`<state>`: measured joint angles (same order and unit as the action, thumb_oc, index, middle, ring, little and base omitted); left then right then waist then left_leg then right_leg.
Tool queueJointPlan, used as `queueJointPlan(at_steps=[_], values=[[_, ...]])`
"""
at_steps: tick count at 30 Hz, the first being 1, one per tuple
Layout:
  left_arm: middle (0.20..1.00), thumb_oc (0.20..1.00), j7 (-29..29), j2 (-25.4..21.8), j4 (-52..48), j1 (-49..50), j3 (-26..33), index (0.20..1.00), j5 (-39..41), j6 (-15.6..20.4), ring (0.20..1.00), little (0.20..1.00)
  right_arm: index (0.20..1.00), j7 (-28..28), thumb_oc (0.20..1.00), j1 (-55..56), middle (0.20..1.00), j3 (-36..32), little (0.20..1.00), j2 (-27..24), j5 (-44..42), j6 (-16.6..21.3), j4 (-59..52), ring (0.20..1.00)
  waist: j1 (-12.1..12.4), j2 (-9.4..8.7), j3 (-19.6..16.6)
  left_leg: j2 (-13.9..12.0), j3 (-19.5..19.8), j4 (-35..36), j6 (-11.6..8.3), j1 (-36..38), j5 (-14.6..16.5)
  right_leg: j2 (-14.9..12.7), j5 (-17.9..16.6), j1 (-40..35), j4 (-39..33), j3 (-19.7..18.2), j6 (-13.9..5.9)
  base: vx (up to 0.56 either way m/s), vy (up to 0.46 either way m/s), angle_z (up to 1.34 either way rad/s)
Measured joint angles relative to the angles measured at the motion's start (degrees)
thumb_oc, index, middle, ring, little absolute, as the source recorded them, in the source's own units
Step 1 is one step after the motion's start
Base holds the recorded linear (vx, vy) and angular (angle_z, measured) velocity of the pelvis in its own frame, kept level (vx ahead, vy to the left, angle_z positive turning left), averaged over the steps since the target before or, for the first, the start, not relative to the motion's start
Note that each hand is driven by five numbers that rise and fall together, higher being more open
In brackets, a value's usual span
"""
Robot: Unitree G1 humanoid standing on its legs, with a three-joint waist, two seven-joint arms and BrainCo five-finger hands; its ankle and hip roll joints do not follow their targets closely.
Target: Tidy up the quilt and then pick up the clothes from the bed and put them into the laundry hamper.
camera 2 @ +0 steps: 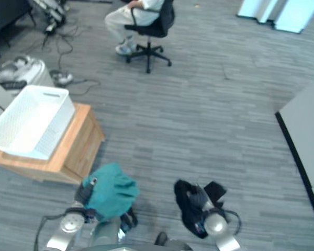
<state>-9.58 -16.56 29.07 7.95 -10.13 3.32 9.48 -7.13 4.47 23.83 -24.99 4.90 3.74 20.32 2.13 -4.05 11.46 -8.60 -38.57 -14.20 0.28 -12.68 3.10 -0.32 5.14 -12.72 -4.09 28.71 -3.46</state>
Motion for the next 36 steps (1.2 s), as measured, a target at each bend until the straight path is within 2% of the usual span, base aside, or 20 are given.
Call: queueJointPlan(at_steps=[1, 2, 3, 5, 7, 8, 10, 13, 15, 16, 18, 19, 20, 21, 24, 26, 27, 29, 33, 36], values=[[0.200, 0.200, 0.0, 0.2, -0.3, 0.7, 0.7, 0.200, -0.1, -0.1, 0.200, 0.200, 0.200, 0.0, 0.200, -0.4, 0.200, -0.5, 0.200, -0.4, 1.3, 0.4, -0.2, 0.200, 0.4, 0.07, -0.5, 1.7, 1.9, 2.7, 0.61, 2.1, -0.1, 0.1, 0.5, -0.4, 1.6, 0.2, -0.68, 0.55, 0.181, 0.77], [0.200, 0.200, -0.2, 0.4, 0.9, 0.8, 1.1, 0.200, -0.1, -0.5, 0.200, 0.200, 0.200, -0.8, 0.200, -1.8, 0.200, -3.3, 0.200, 1.3, 2.0, 0.3, 0.7, 0.200, 0.9, 0.46, -0.1, 2.9, 5.0, 5.8, 5.21, 4.6, -0.7, -1.3, 1.7, 0.2, 8.6, 0.2, -2.50, 0.52, 0.133, 0.64], [0.200, 0.200, -0.2, 0.4, 1.4, 1.5, 0.9, 0.200, -0.1, -1.2, 0.200, 0.200, 0.200, -1.4, 0.200, -2.2, 0.200, -3.4, 0.200, 2.0, 2.3, 0.2, 0.3, 0.200, 1.1, 1.75, -0.2, 4.2, 6.5, 9.6, 6.55, 8.1, -2.1, -2.1, 1.5, 1.0, 17.0, -0.2, -3.24, 0.67, 0.138, 0.90], [0.200, 0.200, -0.6, -0.4, 1.8, 1.3, 0.7, 0.200, -0.3, -1.4, 0.200, 0.200, 0.200, -1.3, 0.200, -2.0, 0.200, -2.3, 0.200, 1.9, 4.1, 1.2, -2.7, 0.200, 0.2, 2.94, 0.9, 5.1, 10.6, 12.2, 8.06, 13.3, -2.1, -8.5, 0.4, 7.8, 41.7, -1.9, -3.90, 0.45, -0.008, 1.10], [0.200, 0.200, -1.5, -2.9, 0.8, 0.2, -0.7, 0.200, -1.4, -1.4, 0.200, 0.200, 0.200, -1.5, 0.200, -2.1, 0.200, -1.8, 0.200, 3.7, 4.0, 1.8, -2.9, 0.200, -1.4, 2.50, 0.7, 7.0, 15.5, 13.2, 8.37, 15.6, -0.9, -11.9, 1.0, 15.1, 51.7, -6.9, -4.33, 0.36, -0.204, 1.36], [0.200, 0.200, -2.1, -3.3, 0.0, -2.0, -0.9, 0.200, -1.9, -1.2, 0.200, 0.200, 0.200, -1.5, 0.200, -2.7, 0.200, -1.8, 0.200, 4.5, 4.0, 2.5, -1.6, 0.200, -2.0, 3.71, 1.2, 6.0, 18.0, 13.3, 7.67, 15.9, -1.5, -11.2, 1.5, 21.0, 48.9, -10.4, -3.56, 0.35, -0.253, 1.22], [0.200, 0.200, -2.1, -3.8, -2.2, -3.4, -0.9, 0.200, -2.1, -1.1, 0.200, 0.200, 0.200, -1.9, 0.200, -2.9, 0.200, -2.1, 0.200, 4.7, 3.5, 3.3, -1.2, 0.200, -3.1, 4.91, 1.7, 6.1, 24.0, 14.7, 6.94, 16.5, -1.7, -11.8, 1.2, 24.3, 36.6, -10.8, -3.65, 0.32, -0.241, 1.42], [0.200, 0.200, -2.2, -4.3, -2.7, -3.2, -0.7, 0.200, -2.3, -0.5, 0.200, 0.200, 0.200, -2.1, 0.200, -2.6, 0.200, -2.3, 0.200, 4.7, 3.5, 4.2, -0.2, 0.200, -3.7, 4.44, 1.5, 6.5, 26.6, 15.7, 5.49, 19.2, -1.4, -13.6, -2.7, 25.1, 21.3, -12.8, -4.36, 0.55, -0.449, 1.21], [0.200, 0.200, -2.8, -3.7, -3.5, -2.3, 1.1, 0.200, -2.4, 0.3, 0.200, 0.200, 0.200, -3.0, 0.200, -0.8, 0.200, -3.5, 0.200, 4.8, 3.1, 5.1, 0.3, 0.200, -4.3, 4.79, 1.1, 6.2, 33.9, 15.6, 3.10, 19.9, 1.1, -12.8, -6.1, 21.9, 2.0, -22.4, -5.62, 0.47, -0.479, 1.19], [0.200, 0.200, -3.2, -3.7, -3.1, -2.7, 1.7, 0.200, -2.4, 0.6, 0.200, 0.200, 0.200, -2.9, 0.200, -0.9, 0.200, -3.4, 0.200, 4.6, 3.0, 4.7, 0.4, 0.200, -4.5, 4.82, 1.4, 5.7, 36.9, 16.5, 2.10, 20.7, 1.5, -12.9, -8.0, 22.3, -1.3, -27.1, -6.02, 0.29, -0.303, 1.24], [0.200, 0.200, -3.7, -4.4, -3.0, -3.0, 2.3, 0.200, -2.3, 0.8, 0.200, 0.200, 0.200, -2.8, 0.200, -0.7, 0.200, -3.0, 0.200, 4.8, 3.0, 4.8, -0.2, 0.200, -5.0, 3.81, 1.5, 4.4, 38.6, 17.4, -0.05, 22.4, 1.2, -13.1, -12.6, 21.9, -1.2, -28.0, -4.99, 0.36, -0.382, 1.29], [0.200, 0.200, -3.8, -6.4, -3.9, -1.3, 2.5, 0.200, -2.3, 1.3, 0.200, 0.200, 0.200, -2.7, 0.200, 0.1, 0.200, -2.5, 0.200, 5.4, 3.1, 4.8, -0.9, 0.200, -4.5, 1.44, 1.2, 3.8, 37.7, 18.1, -3.35, 25.7, 2.5, -13.6, -18.3, 18.2, -0.6, -28.4, -2.66, 0.40, -0.461, 1.12], [0.200, 0.200, -3.9, -7.0, -4.3, -0.1, 3.5, 0.200, -2.4, 2.0, 0.200, 0.200, 0.200, -2.6, 0.200, 0.1, 0.200, -1.4, 0.200, 5.2, 3.1, 4.8, -1.2, 0.200, -4.7, 0.68, 1.0, 2.5, 38.2, 18.8, -5.13, 28.3, 3.5, -12.4, -16.3, 16.0, 0.1, -28.1, -5.33, 0.29, -0.479, 0.62], [0.200, 0.200, -4.4, -5.1, -3.6, 1.2, 4.2, 0.200, -1.9, 2.2, 0.200, 0.200, 0.200, -2.4, 0.200, -1.5, 0.200, -1.0, 0.200, 4.3, 3.2, 4.6, -1.8, 0.200, -3.4, 3.54, 0.2, -2.6, 35.8, 14.4, -8.19, 26.8, 3.4, -7.6, -16.6, 14.6, 0.2, -27.7, -3.35, 0.09, -0.322, 0.28], [0.200, 0.200, -4.1, -2.6, -2.9, -0.8, 3.8, 0.200, -1.6, 2.6, 0.200, 0.200, 0.200, -2.8, 0.200, -5.7, 0.200, -1.5, 0.200, 2.3, 3.1, 6.2, -3.8, 0.200, -3.9, 3.79, 1.3, -7.0, 32.0, -3.8, -10.20, 15.0, -0.1, -5.2, -14.5, 13.4, -0.6, -21.9, 0.62, 0.15, -0.375, 0.64], [0.200, 0.200, -4.0, -1.9, -3.6, -1.0, 3.0, 0.200, -1.1, 2.7, 0.200, 0.200, 0.200, -2.9, 0.200, -9.3, 0.200, -1.1, 0.200, 0.6, 3.2, 5.7, -4.4, 0.200, -4.0, 1.51, 2.5, -8.7, 22.5, -11.8, -9.99, 9.5, 1.2, -4.9, -13.2, 10.9, -0.7, -20.3, 2.19, 0.30, -0.288, 0.46], [0.200, 0.200, -3.8, -2.2, -5.7, -0.7, 3.1, 0.200, -1.1, 2.7, 0.200, 0.200, 0.200, -2.9, 0.200, -10.5, 0.200, -0.9, 0.200, -0.1, 3.2, 5.3, -6.8, 0.200, -3.9, 0.16, 3.0, -8.2, 17.2, -11.7, -9.29, 8.0, 2.3, -5.2, -11.0, 10.5, -1.0, -19.9, 4.00, 0.28, -0.194, 0.30], [0.200, 0.200, -3.5, -2.2, -7.4, 0.1, 3.4, 0.200, -1.1, 3.4, 0.200, 0.200, 0.200, -2.9, 0.200, -12.6, 0.200, -1.4, 0.200, -0.8, 3.2, 5.3, -8.1, 0.200, -3.2, -0.34, 3.4, -6.3, 12.1, -7.1, -8.69, 7.3, 2.4, -4.7, -10.2, 10.0, -1.0, -19.5, 3.89, 0.18, -0.062, 0.14], [0.200, 0.200, -2.6, -2.1, -7.8, 1.2, 3.8, 0.200, -1.1, 3.2, 0.200, 0.200, 0.200, -2.9, 0.200, -13.3, 0.200, -2.7, 0.200, -1.7, 3.6, 5.2, -8.4, 0.200, -4.0, 1.64, 3.3, -4.3, 4.6, 3.3, -5.41, 8.5, -2.2, -1.7, -8.5, 6.3, -1.0, -14.8, 4.03, 0.20, -0.065, 0.37], [0.200, 0.200, -2.0, -2.1, -7.7, 1.3, 4.0, 0.200, -1.1, 2.9, 0.200, 0.200, 0.200, -2.9, 0.200, -13.0, 0.200, -3.1, 0.200, -2.0, 3.7, 4.8, -8.4, 0.200, -3.2, 1.95, 3.2, -2.1, 4.5, 8.7, -1.61, 10.9, -5.7, -1.7, -7.7, 4.3, -1.0, -12.7, 3.29, 0.20, 0.036, 0.49]])
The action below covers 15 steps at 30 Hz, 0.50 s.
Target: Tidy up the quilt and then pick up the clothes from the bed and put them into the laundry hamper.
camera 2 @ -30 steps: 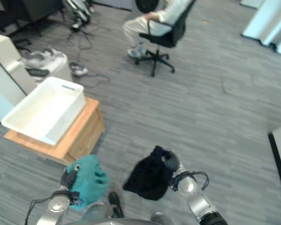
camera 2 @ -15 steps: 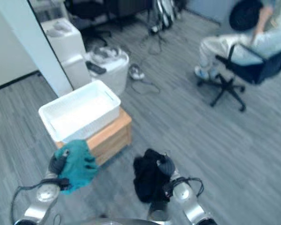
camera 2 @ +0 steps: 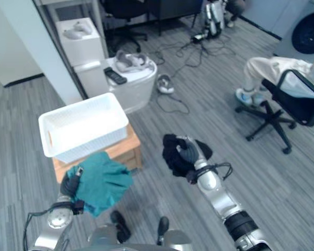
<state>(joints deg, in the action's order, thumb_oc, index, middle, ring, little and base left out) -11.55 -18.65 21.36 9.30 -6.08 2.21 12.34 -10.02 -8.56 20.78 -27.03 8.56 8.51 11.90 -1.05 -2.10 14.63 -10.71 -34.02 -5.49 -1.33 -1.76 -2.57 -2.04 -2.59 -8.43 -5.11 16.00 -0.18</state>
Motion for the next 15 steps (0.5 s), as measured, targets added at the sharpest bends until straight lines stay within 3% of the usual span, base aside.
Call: queueJointPlan(at_steps=[3, 4, 5, 6, 7, 8, 9, 10, 11, 14, 15], values=[[0.200, 0.200, 0.3, -0.1, -0.1, 0.4, 0.5, 0.200, -0.1, -0.9, 0.200, 0.200, 0.200, 0.0, 0.200, -0.2, 0.200, 0.0, 0.200, 0.2, 0.3, 0.0, -0.4, 0.200, -0.4, -0.19, -0.1, 4.4, 2.3, 6.1, 1.77, 2.4, -0.8, -2.1, 0.1, -1.4, 0.7, 3.0, -1.21, 0.10, 0.077, 0.42], [0.200, 0.200, 0.4, -0.1, 0.0, 0.4, 0.7, 0.200, -0.2, -1.2, 0.200, 0.200, 0.200, 0.1, 0.200, -0.2, 0.200, 0.0, 0.200, 0.2, 0.4, 0.0, -0.5, 0.200, -0.1, 0.15, 0.2, 4.7, 2.6, 7.7, 2.24, 3.0, -0.7, -2.3, 0.3, -1.2, 2.5, 3.4, -1.78, 0.15, 0.122, 0.54], [0.200, 0.200, 0.5, -0.4, 0.1, 0.4, 0.8, 0.200, -0.2, -1.6, 0.200, 0.200, 0.200, 0.1, 0.200, 0.0, 0.200, 0.1, 0.200, 0.2, 0.5, 0.0, -0.8, 0.200, -0.5, 1.07, 0.3, 4.8, 3.8, 9.2, 2.25, 3.8, -0.8, -2.6, 0.5, -0.1, 7.2, 4.7, -2.21, 0.10, 0.089, 0.48], [0.200, 0.200, 0.5, -0.4, 1.1, -0.2, 0.5, 0.200, -0.3, -1.6, 0.200, 0.200, 0.200, 0.1, 0.200, -0.2, 0.200, 0.0, 0.200, -0.3, 0.6, 0.0, -1.1, 0.200, -0.6, 2.04, 1.0, 5.0, 5.0, 9.3, 3.08, 4.3, -1.2, -3.7, 2.0, 2.6, 15.5, 4.5, -4.52, 0.01, -0.010, 0.97], [0.200, 0.200, 0.5, -0.6, 2.0, -1.8, -1.0, 0.200, -0.7, -2.2, 0.200, 0.200, 0.200, -0.1, 0.200, 0.4, 0.200, 0.1, 0.200, -1.5, 0.7, -0.2, -3.1, 0.200, -2.1, 3.26, 1.8, 4.2, 8.5, 9.1, 4.14, 5.0, -0.7, -6.4, 4.0, 9.1, 31.5, 3.8, -6.38, -0.01, -0.128, 1.26], [0.200, 0.200, 0.6, -2.3, -0.5, -0.7, -1.4, 0.200, -0.9, -2.4, 0.200, 0.200, 0.200, -0.1, 0.200, 1.3, 0.200, 0.1, 0.200, -1.2, 0.9, -0.2, -6.1, 0.200, -2.9, 2.81, 1.9, 5.5, 11.5, 9.5, 3.86, 4.6, -1.1, -7.2, 5.5, 13.8, 35.8, -0.5, -7.02, -0.01, -0.132, 1.41], [0.200, 0.200, 0.6, -3.4, -2.2, -0.3, -1.4, 0.200, -1.0, -2.3, 0.200, 0.200, 0.200, -0.2, 0.200, 1.2, 0.200, 0.1, 0.200, -0.9, 1.1, 0.2, -7.6, 0.200, -3.1, 2.01, 2.0, 6.1, 12.3, 9.5, 3.73, 4.1, -1.3, -7.6, 5.5, 15.0, 34.5, -2.5, -7.03, 0.10, -0.236, 1.43], [0.200, 0.200, 1.1, -5.1, -3.3, -0.3, -1.4, 0.200, -1.2, -2.2, 0.200, 0.200, 0.200, -0.6, 0.200, 0.6, 0.200, -0.1, 0.200, -0.7, 2.1, 1.1, -9.4, 0.200, -3.2, 0.79, 2.0, 7.8, 15.0, 9.5, 3.88, 3.1, -1.3, -9.1, 5.5, 16.4, 27.8, -4.0, -6.88, 0.06, -0.177, 1.10], [0.200, 0.200, 1.3, -5.5, -3.3, -0.3, -1.4, 0.200, -1.2, -2.3, 0.200, 0.200, 0.200, -0.9, 0.200, -0.1, 0.200, -0.1, 0.200, -0.5, 2.2, 1.2, -9.4, 0.200, -2.6, 0.85, 2.0, 8.4, 16.7, 9.6, 3.89, 2.8, -1.3, -9.8, 5.4, 16.5, 24.5, -4.4, -6.88, 0.14, -0.303, 1.23], [0.200, 0.200, 1.7, -6.4, -3.4, -0.9, -1.3, 0.200, -1.0, -2.4, 0.200, 0.200, 0.200, -1.3, 0.200, -1.4, 0.200, -0.2, 0.200, -0.4, 2.2, 1.1, -9.8, 0.200, -1.6, 0.86, 1.6, 10.1, 22.5, 10.2, 4.17, 2.1, -0.7, -9.5, 2.4, 11.5, 3.7, -9.2, -6.99, 0.08, -0.114, 1.15], [0.200, 0.200, 1.7, -7.2, -3.6, -1.4, -1.2, 0.200, -0.7, -2.4, 0.200, 0.200, 0.200, -1.4, 0.200, -1.5, 0.200, -0.5, 0.200, -0.5, 2.2, 1.2, -10.8, 0.200, -1.7, 0.68, 1.8, 10.4, 21.9, 10.2, 4.74, 1.7, -0.6, -10.0, 0.4, 10.3, -0.2, -11.6, -6.66, 0.14, -0.144, 1.27]])
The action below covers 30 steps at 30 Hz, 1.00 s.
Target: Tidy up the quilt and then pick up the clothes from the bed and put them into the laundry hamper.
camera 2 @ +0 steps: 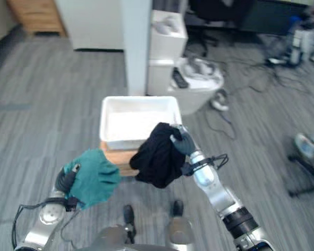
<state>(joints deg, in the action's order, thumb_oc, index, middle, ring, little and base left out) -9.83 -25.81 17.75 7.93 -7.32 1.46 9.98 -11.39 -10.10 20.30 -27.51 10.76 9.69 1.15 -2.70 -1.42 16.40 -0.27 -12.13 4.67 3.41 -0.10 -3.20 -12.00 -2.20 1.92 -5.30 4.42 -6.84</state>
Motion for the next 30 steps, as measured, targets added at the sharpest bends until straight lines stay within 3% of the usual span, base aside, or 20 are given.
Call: queueJointPlan(at_steps=[4, 6, 10, 12, 14, 20, 23, 30], values=[[0.200, 0.200, 0.0, 0.4, -0.1, 2.6, 3.6, 0.200, 0.5, -0.1, 0.200, 0.200, 0.200, 0.2, 0.200, -7.7, 0.200, 4.7, 0.200, 1.7, 0.4, -0.9, -0.2, 0.200, 3.2, -3.38, -1.1, 0.4, -0.9, -0.1, -3.10, 4.6, 1.4, -0.7, -9.1, -5.7, 0.0, 3.4, 0.46, 0.20, -0.202, 0.28], [0.200, 0.200, 0.1, 1.8, -0.8, 4.8, 4.6, 0.200, 1.2, 0.0, 0.200, 0.200, 0.200, 0.4, 0.200, -16.2, 0.200, 7.2, 0.200, 1.9, 0.4, -0.3, -1.1, 0.200, 4.2, -3.69, -1.9, -1.7, -3.2, -0.1, -4.10, 6.1, 1.7, 1.5, -8.2, -6.1, 0.3, 3.2, -0.39, 0.07, -0.080, -0.48], [0.200, 0.200, 2.6, 4.8, -0.8, 5.3, -1.4, 0.200, 2.6, 0.2, 0.200, 0.200, 0.200, -0.7, 0.200, -29.3, 0.200, 8.4, 0.200, 1.2, 0.6, -0.8, -2.0, 0.200, 3.7, -3.02, -2.3, -6.2, -3.5, -0.1, -5.26, 5.8, 1.0, 5.9, -8.2, -6.1, 0.4, 3.5, -0.27, 0.07, -0.104, -0.06], [0.200, 0.200, 3.5, 4.8, -0.2, 4.1, -2.3, 0.200, 2.9, 0.5, 0.200, 0.200, 0.200, -1.1, 0.200, -34.2, 0.200, 8.7, 0.200, 1.2, 0.7, -0.8, 0.7, 0.200, 3.1, -3.00, -2.3, -6.7, -2.8, -0.1, -5.67, 5.3, 0.7, 6.3, -8.1, -6.0, 0.4, 4.2, -0.16, 0.04, -0.040, 0.26], [0.200, 0.200, 3.5, 4.4, 0.2, 3.1, -2.3, 0.200, 4.0, 0.8, 0.200, 0.200, 0.200, -1.7, 0.200, -36.2, 0.200, 8.8, 0.200, 1.5, 1.7, -1.1, 4.3, 0.200, 4.2, -3.06, -2.4, -6.7, -2.8, -0.1, -5.82, 5.2, 0.6, 6.2, -8.0, -6.0, 0.3, 4.6, 0.05, 0.01, -0.049, 0.13], [0.200, 0.200, 3.2, -0.5, 0.3, 2.5, -0.7, 0.200, 5.2, 1.3, 0.200, 0.200, 0.200, -3.0, 0.200, -40.8, 0.200, 9.5, 0.200, 1.3, 2.8, -1.3, 11.3, 0.200, 4.7, -3.47, -2.9, -5.2, -2.6, -0.1, -6.21, -0.6, -1.0, 4.7, -7.2, -0.8, 0.0, 4.7, 1.29, -0.08, -0.047, 0.03], [0.200, 0.200, 2.8, -1.9, 0.3, 1.4, -0.6, 0.200, 5.3, 1.7, 0.200, 0.200, 0.200, -4.0, 0.200, -42.6, 0.200, 9.7, 0.200, 0.4, 2.8, -2.5, 16.5, 0.200, 5.0, -2.22, -2.2, -4.9, -2.0, -0.1, -6.22, -5.9, -3.0, 4.4, -7.7, 4.2, 0.2, 5.2, 1.88, -0.08, 0.007, 0.11], [0.200, 0.200, 2.9, -2.0, -2.0, 0.6, -0.7, 0.200, 7.5, 4.1, 0.200, 0.200, 0.200, -5.0, 0.200, -42.0, 0.200, 10.9, 0.200, -0.6, 2.9, -4.8, 32.8, 0.200, 6.2, 4.47, 2.1, -5.2, -2.2, 0.3, -6.53, -11.6, -4.5, 4.4, -7.9, 9.6, 0.0, 5.4, 1.74, -0.04, -0.001, 0.05]])
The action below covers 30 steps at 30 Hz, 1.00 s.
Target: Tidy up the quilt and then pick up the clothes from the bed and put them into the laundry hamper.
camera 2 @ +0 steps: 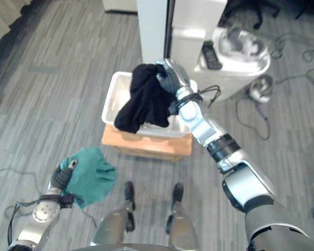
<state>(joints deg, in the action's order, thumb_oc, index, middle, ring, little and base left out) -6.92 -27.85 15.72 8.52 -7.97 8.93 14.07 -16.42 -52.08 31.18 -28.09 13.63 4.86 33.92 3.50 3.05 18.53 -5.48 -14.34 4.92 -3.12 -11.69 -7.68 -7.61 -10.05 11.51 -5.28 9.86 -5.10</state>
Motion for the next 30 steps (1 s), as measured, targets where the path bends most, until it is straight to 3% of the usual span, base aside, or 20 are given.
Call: queueJointPlan(at_steps=[1, 2, 7, 11, 16, 17, 19, 22, 23, 27, 30], values=[[0.200, 0.200, -0.1, 0.0, -1.1, 0.1, 0.5, 0.200, 0.1, 0.6, 0.200, 0.200, 0.451, 0.0, 0.451, 0.2, 0.451, 0.7, 0.451, -0.3, 0.0, -0.9, 2.8, 0.451, 0.2, 0.63, 0.4, -0.2, -0.6, 0.0, 0.01, -0.7, -0.4, 0.1, -0.6, 0.7, 0.0, 0.1, 0.06, -0.02, -0.007, 0.03], [0.200, 0.200, -0.1, 0.0, -1.5, 0.1, 0.6, 0.200, 0.1, 0.7, 0.200, 0.200, 1.000, -0.4, 1.000, 0.4, 1.000, 0.7, 1.000, -0.1, -0.1, -0.6, 4.8, 1.000, 0.2, 0.79, 0.5, -0.4, -0.7, 0.0, -0.08, -1.1, -0.7, 0.2, -0.9, 1.1, 0.0, 0.1, 0.00, 0.00, 0.000, 0.00], [0.200, 0.200, -0.1, -0.6, -7.0, -2.8, 2.5, 0.200, 0.0, 1.1, 0.200, 0.200, 1.000, -1.0, 1.000, 10.6, 1.000, -1.4, 1.000, -1.7, -0.1, -1.3, 3.4, 1.000, 0.2, 1.01, 1.9, -0.9, -0.7, -0.3, 0.18, -1.0, -1.0, 0.8, -1.5, 0.7, 0.4, 0.6, 0.44, 0.03, -0.003, 0.05], [0.200, 0.200, -1.4, -0.9, -8.5, -9.6, 2.5, 0.200, -0.8, 1.8, 0.200, 0.200, 1.000, 0.2, 1.000, 26.4, 1.000, -4.3, 1.000, -0.7, 0.1, -0.2, -4.1, 1.000, -2.1, -0.03, 2.5, -1.4, -0.8, -0.2, 0.32, 3.4, -0.1, 1.2, -1.5, -4.0, 0.3, 0.5, 0.46, 0.09, -0.039, 0.02], [0.200, 0.200, -2.8, -1.9, -11.0, -15.4, 3.7, 0.200, -3.6, 1.9, 0.200, 0.200, 1.000, 1.3, 1.000, 37.0, 1.000, -8.2, 1.000, 0.8, 5.0, 2.4, -5.2, 1.000, -5.3, -3.45, 2.4, -1.5, -1.4, 0.1, -1.07, 7.9, 1.6, 1.3, -0.2, -7.8, 0.1, -0.2, 0.65, 0.09, -0.011, -0.11], [0.200, 0.200, -4.2, -3.5, -11.9, -16.0, 4.5, 0.200, -4.1, 1.9, 0.200, 0.200, 1.000, 1.7, 1.000, 42.0, 1.000, -9.0, 1.000, 1.4, 6.6, 2.4, -2.6, 1.000, -5.6, -5.29, 1.1, -1.7, -2.3, 0.1, -1.31, 8.9, 1.8, 1.4, 1.4, -8.3, 0.0, -1.0, 0.77, 0.09, -0.003, -0.18], [0.200, 0.200, -6.1, -6.2, -11.9, -17.3, 5.1, 0.200, -6.1, 1.8, 0.200, 0.200, 1.000, 2.2, 1.000, 46.1, 1.000, -10.8, 1.000, 3.3, 6.7, 1.4, 3.0, 1.000, -6.7, -6.30, 0.4, -2.2, -2.4, 0.1, -1.64, 10.1, 1.9, 1.8, 2.1, -9.5, 0.0, -1.1, 0.82, 0.05, 0.003, -0.14], [0.200, 0.200, -10.0, -7.6, -10.2, -21.2, 5.3, 0.200, -9.8, 1.5, 0.200, 0.200, 1.000, 3.0, 1.000, 52.7, 1.000, -10.9, 1.000, 2.8, 6.6, -0.1, 7.4, 1.000, -8.6, -6.33, -0.7, -2.4, -3.5, 0.1, -1.88, 10.7, 2.0, 2.0, 2.6, -9.4, 0.0, -2.0, 0.93, 0.05, 0.010, -0.23], [0.200, 0.200, -11.9, -8.9, -7.3, -23.8, 4.6, 0.200, -12.0, 1.0, 0.200, 0.200, 1.000, 3.0, 1.000, 55.1, 1.000, -10.9, 1.000, 2.7, 6.6, -0.1, 7.5, 1.000, -10.4, -6.23, -2.1, -2.5, -4.9, 0.2, -2.01, 10.6, 2.2, 2.0, 2.5, -8.5, 0.0, -2.7, 0.78, 0.03, 0.025, -0.36], [0.200, 0.200, -13.3, -9.9, 2.7, -29.7, -0.2, 0.200, -15.6, -1.9, 0.200, 0.200, 1.000, 3.0, 1.000, 57.7, 1.000, -10.3, 1.000, 2.7, 6.4, 0.2, 7.1, 1.000, -13.8, -5.34, -4.8, -2.7, -7.8, 0.2, -1.94, 10.4, 2.4, 2.0, 1.8, -6.7, 0.0, -4.0, 0.15, -0.03, 0.002, -0.39], [0.200, 0.200, -13.3, -9.1, 4.2, -30.5, -2.6, 0.200, -17.2, -2.9, 0.200, 0.200, 1.000, 3.2, 1.000, 57.9, 1.000, -10.3, 1.000, 2.8, 6.3, 0.3, 7.1, 1.000, -15.8, -4.99, -5.0, -2.8, -9.1, 0.2, -1.92, 10.0, 2.6, 2.0, 0.6, -5.1, 0.0, -4.4, 0.60, -0.09, -0.005, -0.31]])
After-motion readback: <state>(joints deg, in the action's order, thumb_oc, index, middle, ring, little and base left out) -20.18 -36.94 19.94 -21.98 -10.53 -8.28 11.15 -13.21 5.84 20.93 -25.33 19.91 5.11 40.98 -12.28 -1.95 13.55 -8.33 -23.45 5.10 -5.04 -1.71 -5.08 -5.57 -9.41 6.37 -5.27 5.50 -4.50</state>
